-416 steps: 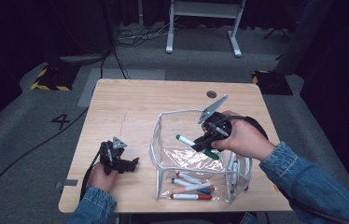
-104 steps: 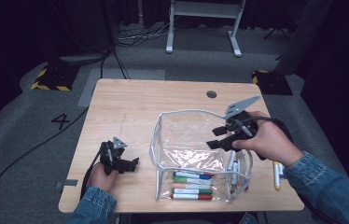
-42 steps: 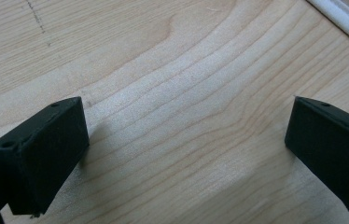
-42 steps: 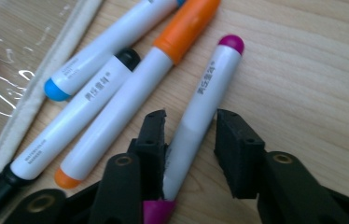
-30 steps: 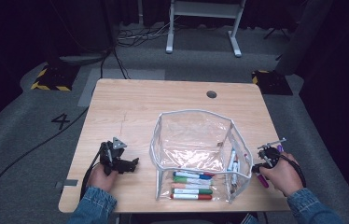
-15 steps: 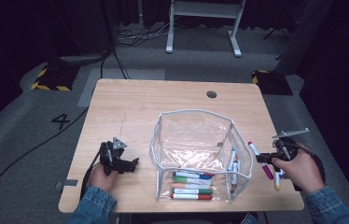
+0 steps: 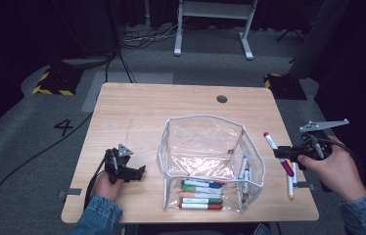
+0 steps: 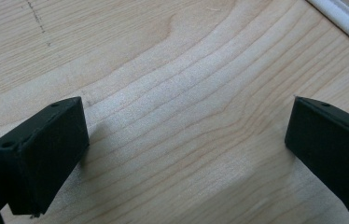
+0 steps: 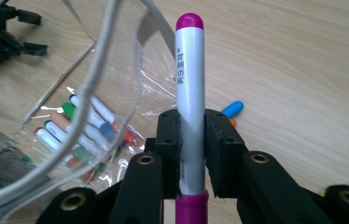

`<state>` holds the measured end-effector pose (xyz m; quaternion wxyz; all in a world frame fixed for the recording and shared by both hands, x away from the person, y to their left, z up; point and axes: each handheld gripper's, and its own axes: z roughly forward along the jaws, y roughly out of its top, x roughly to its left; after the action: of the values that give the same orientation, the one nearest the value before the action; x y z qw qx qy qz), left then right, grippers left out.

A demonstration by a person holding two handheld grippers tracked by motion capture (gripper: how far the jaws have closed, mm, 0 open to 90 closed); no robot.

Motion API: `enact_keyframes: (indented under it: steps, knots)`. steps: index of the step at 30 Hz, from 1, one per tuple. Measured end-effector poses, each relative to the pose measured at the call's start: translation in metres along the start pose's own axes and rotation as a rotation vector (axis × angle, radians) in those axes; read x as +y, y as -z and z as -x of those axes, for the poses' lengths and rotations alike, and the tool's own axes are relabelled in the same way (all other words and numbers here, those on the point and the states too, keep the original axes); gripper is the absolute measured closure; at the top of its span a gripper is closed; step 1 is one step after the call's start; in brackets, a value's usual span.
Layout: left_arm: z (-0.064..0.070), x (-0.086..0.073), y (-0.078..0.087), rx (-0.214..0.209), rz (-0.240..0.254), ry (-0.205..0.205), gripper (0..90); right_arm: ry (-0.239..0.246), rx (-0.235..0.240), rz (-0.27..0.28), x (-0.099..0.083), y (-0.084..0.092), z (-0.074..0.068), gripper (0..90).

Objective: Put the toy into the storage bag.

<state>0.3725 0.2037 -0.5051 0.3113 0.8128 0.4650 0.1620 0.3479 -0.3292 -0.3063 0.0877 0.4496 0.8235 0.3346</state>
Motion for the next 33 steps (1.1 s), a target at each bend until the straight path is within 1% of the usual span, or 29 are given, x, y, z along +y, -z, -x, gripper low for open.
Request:
enact_keyframes:
  steps: [7, 16, 18, 25, 26, 31, 33]
  knots:
    - [0.0, 0.0, 0.0, -0.001, 0.0, 0.0, 0.0, 0.078, 0.038, 0.018, 0.019, 0.015, -0.021, 76.7]
    - [0.0, 0.0, 0.0, -0.001, -0.001, -0.003, 0.0, 0.18, 0.078, 0.017, 0.039, 0.019, -0.047, 76.7]
    - [0.0, 0.0, 0.0, -0.001, -0.001, -0.003, 0.0, 0.201, 0.094, 0.014, 0.043, 0.019, -0.054, 76.7]
    - [0.0, 0.0, 0.0, -0.001, 0.0, -0.001, 0.0, 0.299, 0.13, -0.014, 0.061, 0.008, -0.081, 76.7]
    - [0.0, 0.0, 0.0, -0.001, 0.0, 0.0, 0.0, 0.314, 0.141, -0.019, 0.064, 0.006, -0.085, 76.7]
    - [0.0, 0.0, 0.0, -0.001, 0.0, -0.001, 0.0, 0.369, 0.181, -0.043, 0.074, -0.006, -0.103, 76.7]
    - [0.0, 0.0, 0.0, -0.001, 0.0, -0.001, 0.0, 0.386, 0.187, -0.054, 0.078, -0.011, -0.109, 76.7]
